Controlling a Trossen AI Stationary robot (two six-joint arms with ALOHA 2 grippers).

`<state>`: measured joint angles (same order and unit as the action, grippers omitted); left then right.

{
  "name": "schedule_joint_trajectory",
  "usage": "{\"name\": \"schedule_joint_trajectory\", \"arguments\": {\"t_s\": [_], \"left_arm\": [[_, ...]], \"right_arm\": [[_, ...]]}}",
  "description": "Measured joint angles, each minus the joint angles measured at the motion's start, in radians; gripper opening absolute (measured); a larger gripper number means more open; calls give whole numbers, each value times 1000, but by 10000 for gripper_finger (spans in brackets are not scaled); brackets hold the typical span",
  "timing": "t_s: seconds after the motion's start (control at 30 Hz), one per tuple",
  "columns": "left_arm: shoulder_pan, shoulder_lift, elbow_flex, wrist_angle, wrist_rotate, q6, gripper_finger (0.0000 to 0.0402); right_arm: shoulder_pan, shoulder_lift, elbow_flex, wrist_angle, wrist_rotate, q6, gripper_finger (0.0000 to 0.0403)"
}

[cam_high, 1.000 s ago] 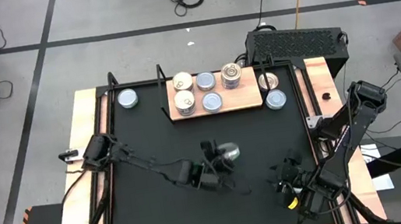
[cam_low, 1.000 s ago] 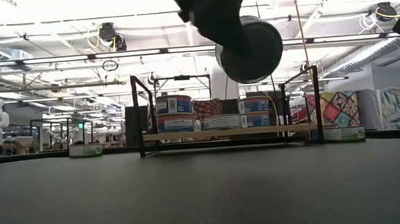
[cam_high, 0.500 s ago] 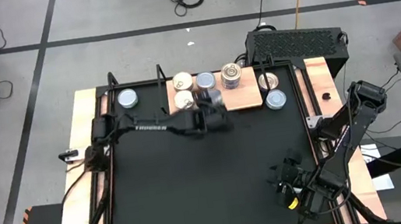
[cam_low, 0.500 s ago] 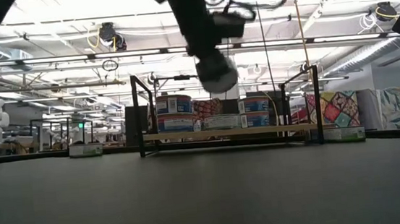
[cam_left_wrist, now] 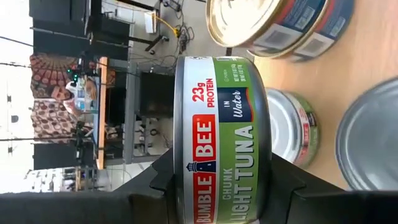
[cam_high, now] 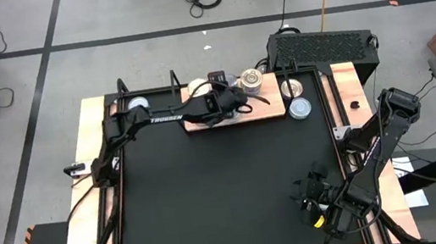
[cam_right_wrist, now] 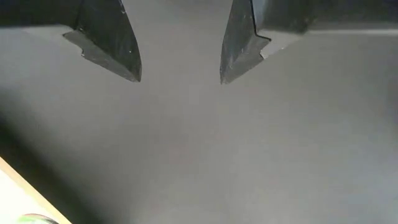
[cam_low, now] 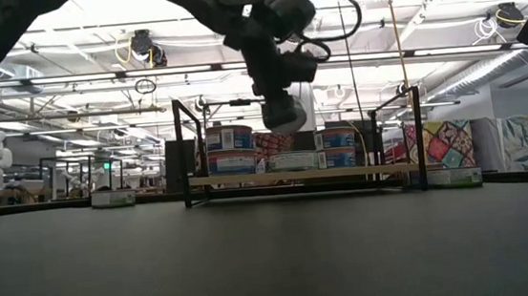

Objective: Stack canned seafood by type on shelf
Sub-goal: Stack the bottom center green tuna can on top of the green tuna can on the shelf

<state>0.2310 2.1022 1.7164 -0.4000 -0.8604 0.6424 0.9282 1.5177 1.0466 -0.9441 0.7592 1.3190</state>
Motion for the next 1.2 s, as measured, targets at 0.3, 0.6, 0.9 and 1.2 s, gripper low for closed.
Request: {"name": "schedule_joint_trajectory", "arguments": {"t_s": [0.3,0.6,0.9,1.2], "left_arm": [[38,48,-5,2,52,1,140],[73,64,-5,9,74,-6,140],[91,72,-5,2,89,-7,145],[84,72,-5,4,97,-7,152]], "right_arm": [[0,0,0,-8,-2,0,212],[0,0,0,-9,-1,1,212],[0,0,0,-9,-1,3,212],[0,0,0,-9,-1,3,212]]}}
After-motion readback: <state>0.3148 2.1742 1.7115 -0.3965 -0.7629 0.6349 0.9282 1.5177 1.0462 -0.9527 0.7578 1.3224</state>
